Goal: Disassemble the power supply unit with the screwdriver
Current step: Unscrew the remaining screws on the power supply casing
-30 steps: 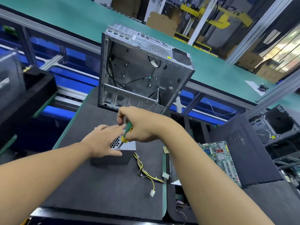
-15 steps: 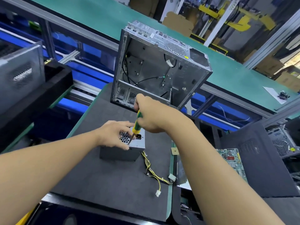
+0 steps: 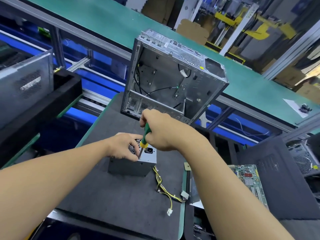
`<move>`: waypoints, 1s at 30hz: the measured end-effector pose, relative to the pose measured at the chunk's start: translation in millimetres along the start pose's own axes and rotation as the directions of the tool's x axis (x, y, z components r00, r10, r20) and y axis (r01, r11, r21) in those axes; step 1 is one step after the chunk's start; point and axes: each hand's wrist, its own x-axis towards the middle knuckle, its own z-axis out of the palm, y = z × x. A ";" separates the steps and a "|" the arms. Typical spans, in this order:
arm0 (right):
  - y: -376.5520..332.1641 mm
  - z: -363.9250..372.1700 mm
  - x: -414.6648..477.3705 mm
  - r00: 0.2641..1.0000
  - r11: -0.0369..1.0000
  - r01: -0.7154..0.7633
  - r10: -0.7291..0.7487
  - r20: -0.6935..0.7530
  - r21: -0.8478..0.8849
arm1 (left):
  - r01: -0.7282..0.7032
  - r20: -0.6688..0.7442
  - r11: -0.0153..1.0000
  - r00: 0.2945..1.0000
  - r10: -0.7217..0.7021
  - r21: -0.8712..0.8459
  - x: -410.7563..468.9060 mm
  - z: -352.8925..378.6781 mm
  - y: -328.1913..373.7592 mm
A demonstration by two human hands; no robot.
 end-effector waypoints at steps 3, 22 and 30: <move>0.1 6.3 0.4 0.998 1.000 -0.007 0.006 -0.057 -0.018 | 0.008 0.012 1.000 1.000 -0.009 0.023 0.0 1.4 0.2; 3.0 12.9 4.6 0.986 1.000 0.021 -0.023 -0.163 -0.010 | -0.114 -0.149 0.961 0.976 0.155 0.252 -3.9 16.2 -6.7; 0.1 7.4 -5.6 0.999 0.998 0.039 -0.037 -0.036 0.055 | -0.076 -0.147 0.974 0.983 0.108 0.212 -6.0 13.1 -3.0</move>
